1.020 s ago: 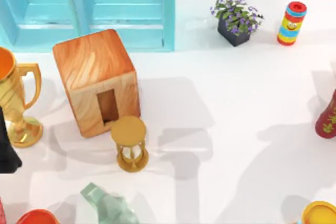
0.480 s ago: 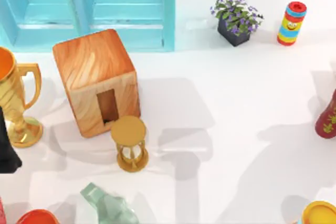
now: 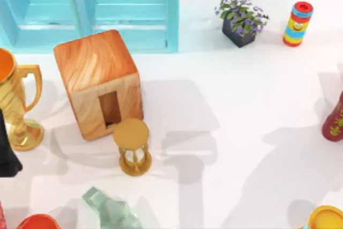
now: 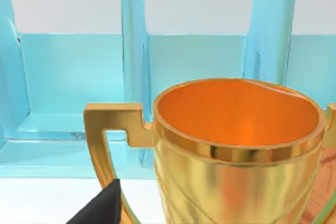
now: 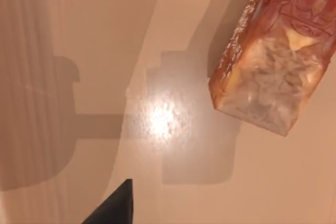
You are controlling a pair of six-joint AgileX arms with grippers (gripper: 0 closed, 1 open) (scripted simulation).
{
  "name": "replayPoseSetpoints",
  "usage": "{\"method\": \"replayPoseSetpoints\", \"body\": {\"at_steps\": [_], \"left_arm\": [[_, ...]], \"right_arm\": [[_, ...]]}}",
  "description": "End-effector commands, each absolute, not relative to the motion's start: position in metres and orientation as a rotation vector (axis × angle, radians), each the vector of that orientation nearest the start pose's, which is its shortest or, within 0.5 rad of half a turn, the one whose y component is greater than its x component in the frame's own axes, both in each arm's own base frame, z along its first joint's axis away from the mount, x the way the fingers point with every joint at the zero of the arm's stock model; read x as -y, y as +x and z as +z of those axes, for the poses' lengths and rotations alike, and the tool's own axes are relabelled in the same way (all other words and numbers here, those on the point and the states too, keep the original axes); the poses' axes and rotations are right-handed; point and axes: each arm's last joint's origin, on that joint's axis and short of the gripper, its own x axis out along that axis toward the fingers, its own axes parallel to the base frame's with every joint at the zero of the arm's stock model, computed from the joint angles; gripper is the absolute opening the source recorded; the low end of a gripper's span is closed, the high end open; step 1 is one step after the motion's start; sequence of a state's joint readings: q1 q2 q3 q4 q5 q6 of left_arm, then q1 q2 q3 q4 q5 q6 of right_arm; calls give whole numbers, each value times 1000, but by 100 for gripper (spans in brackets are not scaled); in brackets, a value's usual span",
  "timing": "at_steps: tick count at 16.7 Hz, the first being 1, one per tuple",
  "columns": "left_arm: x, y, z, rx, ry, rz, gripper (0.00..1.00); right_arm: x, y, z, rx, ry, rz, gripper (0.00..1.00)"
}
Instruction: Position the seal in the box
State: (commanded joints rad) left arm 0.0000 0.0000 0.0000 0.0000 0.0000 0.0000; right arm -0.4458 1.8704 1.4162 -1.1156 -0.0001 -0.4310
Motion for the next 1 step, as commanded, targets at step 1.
{"method": "replayPoseSetpoints", "body": {"at_steps": [1], "left_arm": [[1,106,160,0,0,0,100]], "right_arm": [[148,318,200,-1570,8,-8,100]]}}
